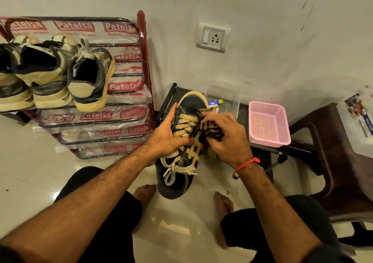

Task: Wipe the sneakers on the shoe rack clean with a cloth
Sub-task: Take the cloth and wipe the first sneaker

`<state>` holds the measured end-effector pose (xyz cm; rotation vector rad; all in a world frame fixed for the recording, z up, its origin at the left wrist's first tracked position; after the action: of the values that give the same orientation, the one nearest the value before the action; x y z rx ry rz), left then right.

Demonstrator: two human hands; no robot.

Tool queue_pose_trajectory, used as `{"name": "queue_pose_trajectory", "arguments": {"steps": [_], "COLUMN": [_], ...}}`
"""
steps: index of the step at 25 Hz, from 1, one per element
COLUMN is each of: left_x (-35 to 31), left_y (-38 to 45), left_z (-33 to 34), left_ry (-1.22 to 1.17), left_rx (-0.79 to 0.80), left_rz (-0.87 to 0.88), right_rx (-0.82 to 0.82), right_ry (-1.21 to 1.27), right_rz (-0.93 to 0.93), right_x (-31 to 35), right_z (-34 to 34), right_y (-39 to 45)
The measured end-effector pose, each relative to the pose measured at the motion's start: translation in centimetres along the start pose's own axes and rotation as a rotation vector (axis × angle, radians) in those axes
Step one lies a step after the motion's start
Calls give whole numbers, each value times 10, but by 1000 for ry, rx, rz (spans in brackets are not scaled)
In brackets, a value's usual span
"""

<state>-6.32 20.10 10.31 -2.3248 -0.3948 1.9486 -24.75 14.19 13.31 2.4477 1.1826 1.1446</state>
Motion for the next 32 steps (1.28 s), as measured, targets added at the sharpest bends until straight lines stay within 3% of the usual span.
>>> {"name": "queue_pose_trajectory", "arguments": {"steps": [2, 4, 7, 11, 20, 26, 32], "left_x": [-1, -4, -12, -10, 3, -5, 0], "left_y": [-3, -4, -11, -13, -17, -13, -9], "left_z": [-3, -4, -4, 1, 4, 1, 0], "left_ry": [-54, -258, -681, -833, -939, -697, -580], "left_rx": [-46, -71, 83, 151, 320, 190, 93], "left_rz": [-29, -75, -186, -193, -118, -131, -143], "right_rx": [8, 2, -47, -126, -103, -127, 437], "right_ry": [79, 186, 437, 668, 845, 671, 278], "right_rz": [50, 92, 205, 327, 312, 167, -187], "right_x": [0, 0, -3, -6, -4, 8, 34], "right_z": [4, 7, 6, 4, 5, -21, -19], "right_y": [-4, -5, -3, -2, -1, 8, 6]}}
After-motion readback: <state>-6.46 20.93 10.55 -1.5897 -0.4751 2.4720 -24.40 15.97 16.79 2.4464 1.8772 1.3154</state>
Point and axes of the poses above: each hand's wrist, its own y-axis towards the middle knuckle, its own z-axis out of the palm, x = y × z, the point moved 3 cm from there along y, towards the middle knuckle, and after that the axes turned 2 degrees about x, right-handed, at the moved point
